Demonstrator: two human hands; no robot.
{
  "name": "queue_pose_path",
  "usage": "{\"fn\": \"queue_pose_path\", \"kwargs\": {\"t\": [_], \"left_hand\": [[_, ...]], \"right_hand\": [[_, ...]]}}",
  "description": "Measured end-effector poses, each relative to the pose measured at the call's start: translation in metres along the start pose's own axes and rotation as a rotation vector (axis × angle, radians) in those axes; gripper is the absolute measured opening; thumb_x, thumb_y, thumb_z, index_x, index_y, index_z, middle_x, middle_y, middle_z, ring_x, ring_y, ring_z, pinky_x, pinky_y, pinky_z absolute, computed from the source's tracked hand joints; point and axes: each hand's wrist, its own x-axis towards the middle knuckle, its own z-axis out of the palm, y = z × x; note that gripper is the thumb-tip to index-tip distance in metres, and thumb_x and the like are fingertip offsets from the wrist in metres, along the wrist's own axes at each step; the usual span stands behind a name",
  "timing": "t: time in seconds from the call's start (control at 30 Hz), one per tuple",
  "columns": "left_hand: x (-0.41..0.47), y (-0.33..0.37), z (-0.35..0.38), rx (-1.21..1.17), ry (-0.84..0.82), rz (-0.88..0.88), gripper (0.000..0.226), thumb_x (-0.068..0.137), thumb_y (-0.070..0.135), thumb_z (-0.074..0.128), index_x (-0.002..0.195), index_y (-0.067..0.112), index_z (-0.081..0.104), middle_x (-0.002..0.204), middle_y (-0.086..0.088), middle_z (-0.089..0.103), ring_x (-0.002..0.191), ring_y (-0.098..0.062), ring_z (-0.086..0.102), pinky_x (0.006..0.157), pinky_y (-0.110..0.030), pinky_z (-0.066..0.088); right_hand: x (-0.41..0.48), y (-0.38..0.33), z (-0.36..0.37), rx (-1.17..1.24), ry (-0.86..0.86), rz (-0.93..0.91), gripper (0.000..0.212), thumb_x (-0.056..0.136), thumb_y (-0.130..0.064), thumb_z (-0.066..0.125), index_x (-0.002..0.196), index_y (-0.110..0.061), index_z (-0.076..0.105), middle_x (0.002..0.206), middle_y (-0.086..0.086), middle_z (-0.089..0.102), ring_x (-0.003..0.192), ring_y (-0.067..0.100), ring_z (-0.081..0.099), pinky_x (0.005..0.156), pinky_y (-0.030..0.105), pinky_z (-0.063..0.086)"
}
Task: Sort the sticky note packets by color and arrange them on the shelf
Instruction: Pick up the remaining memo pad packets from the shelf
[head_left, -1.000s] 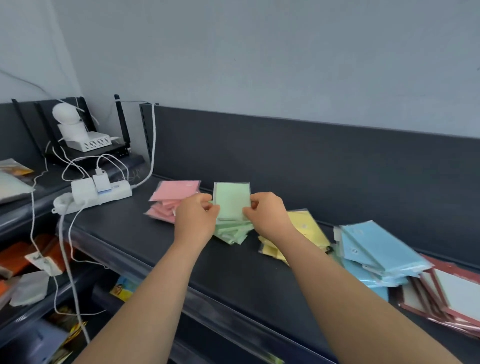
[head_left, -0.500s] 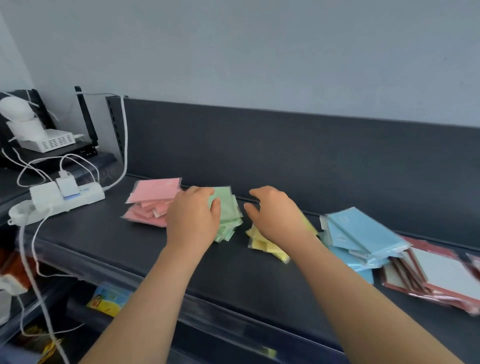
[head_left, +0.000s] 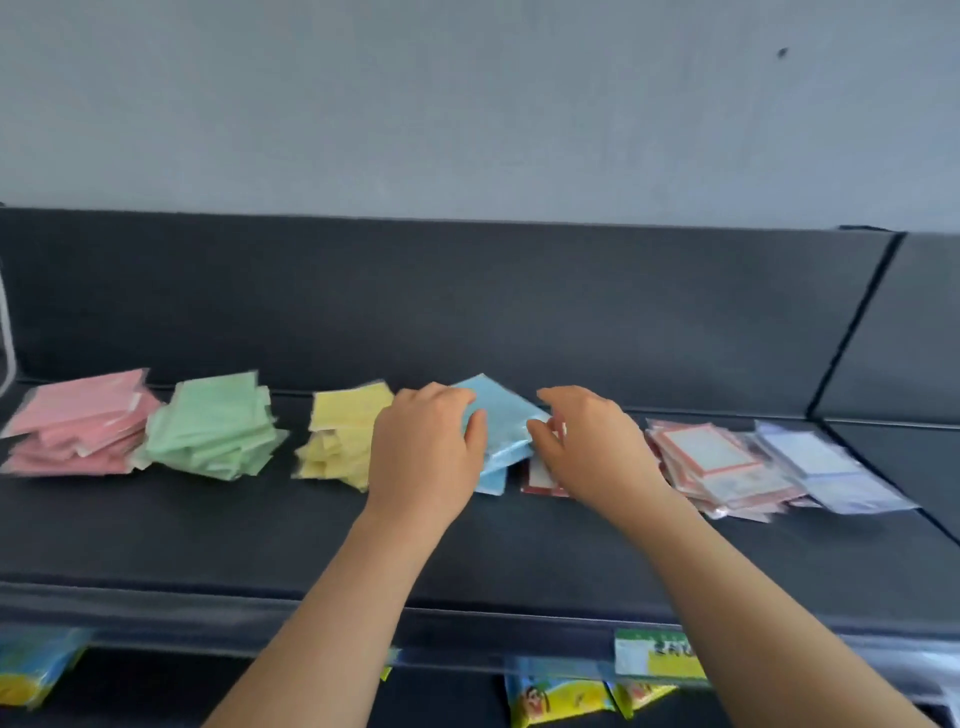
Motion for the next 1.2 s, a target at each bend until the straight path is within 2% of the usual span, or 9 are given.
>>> {"fn": "queue_pose_path", "kwargs": {"t": [0.13,0.27,0.37,0.5,0.73,0.9,1.03,1.13,1.2], "left_hand": [[-0.012,0.076,0.031,-0.049,-0.042,0.035,0.020,0.092,0.024,0.057,0.098,0.014,0.073,0.097,-0.003,0.072,0.089,-0.028,0.060,0.076,-0.039,0.049],[-0.021,0.147,0.065,-0.082,-0.078,0.074,0.025,0.096,0.028,0.049,0.104,0.019,0.071,0.104,0.002,0.069,0.096,-0.022,0.057,0.081,-0.036,0.046],[-0.028,0.195,0.090,-0.090,-0.111,0.099,0.026,0.096,0.028,0.049,0.103,0.017,0.072,0.103,0.001,0.069,0.095,-0.024,0.058,0.079,-0.036,0.046],[-0.036,0.244,0.123,-0.098,-0.176,0.145,0.024,0.093,0.026,0.050,0.089,0.015,0.071,0.090,0.001,0.070,0.086,-0.025,0.057,0.069,-0.034,0.043],[-0.035,0.310,0.170,-0.139,-0.293,0.222,0.027,0.096,0.028,0.045,0.097,0.017,0.070,0.096,0.002,0.069,0.088,-0.023,0.056,0.075,-0.034,0.046],[-0.030,0.357,0.208,-0.178,-0.405,0.270,0.026,0.097,0.030,0.046,0.101,0.016,0.068,0.095,0.002,0.067,0.093,-0.023,0.055,0.080,-0.033,0.045],[-0.029,0.396,0.236,-0.176,-0.473,0.286,0.027,0.097,0.030,0.045,0.102,0.014,0.067,0.098,-0.001,0.066,0.094,-0.025,0.055,0.081,-0.035,0.046],[-0.028,0.424,0.256,-0.168,-0.542,0.265,0.028,0.098,0.029,0.044,0.107,0.012,0.065,0.103,-0.002,0.064,0.097,-0.025,0.054,0.082,-0.036,0.046],[-0.026,0.440,0.269,-0.166,-0.586,0.230,0.029,0.099,0.029,0.044,0.110,0.011,0.063,0.105,-0.004,0.063,0.100,-0.026,0.053,0.083,-0.037,0.047]], "right_hand": [[-0.029,0.073,-0.036,-0.052,0.010,0.060,0.024,0.095,-0.028,0.047,0.107,-0.012,0.060,0.113,0.003,0.062,0.109,0.027,0.057,0.082,0.034,0.044],[-0.059,0.146,-0.070,-0.109,0.000,0.132,0.036,0.096,-0.031,0.047,0.127,-0.016,0.056,0.130,0.002,0.058,0.116,0.024,0.054,0.087,0.032,0.043],[-0.080,0.194,-0.091,-0.136,-0.009,0.191,0.033,0.096,-0.030,0.046,0.123,-0.016,0.058,0.127,0.001,0.060,0.109,0.025,0.057,0.080,0.032,0.043],[-0.103,0.249,-0.112,-0.181,-0.032,0.289,0.032,0.097,-0.028,0.046,0.121,-0.010,0.058,0.125,0.004,0.059,0.108,0.027,0.056,0.084,0.035,0.047],[-0.122,0.337,-0.138,-0.131,0.020,0.449,0.044,0.097,-0.032,0.048,0.138,-0.015,0.049,0.141,0.005,0.050,0.126,0.026,0.049,0.099,0.033,0.038],[-0.135,0.399,-0.157,-0.153,0.084,0.569,0.041,0.097,-0.028,0.048,0.134,-0.013,0.053,0.137,0.006,0.054,0.124,0.027,0.050,0.095,0.034,0.040],[-0.146,0.453,-0.169,-0.183,0.111,0.630,0.031,0.097,-0.026,0.046,0.120,-0.009,0.059,0.122,0.008,0.056,0.114,0.033,0.052,0.080,0.037,0.044],[-0.151,0.487,-0.177,-0.208,0.042,0.667,0.040,0.098,-0.030,0.044,0.134,-0.013,0.049,0.139,0.011,0.046,0.123,0.034,0.046,0.092,0.040,0.043],[-0.151,0.505,-0.182,-0.193,-0.006,0.644,0.039,0.097,-0.032,0.044,0.133,-0.014,0.049,0.138,0.010,0.047,0.125,0.034,0.045,0.094,0.037,0.041]]}}
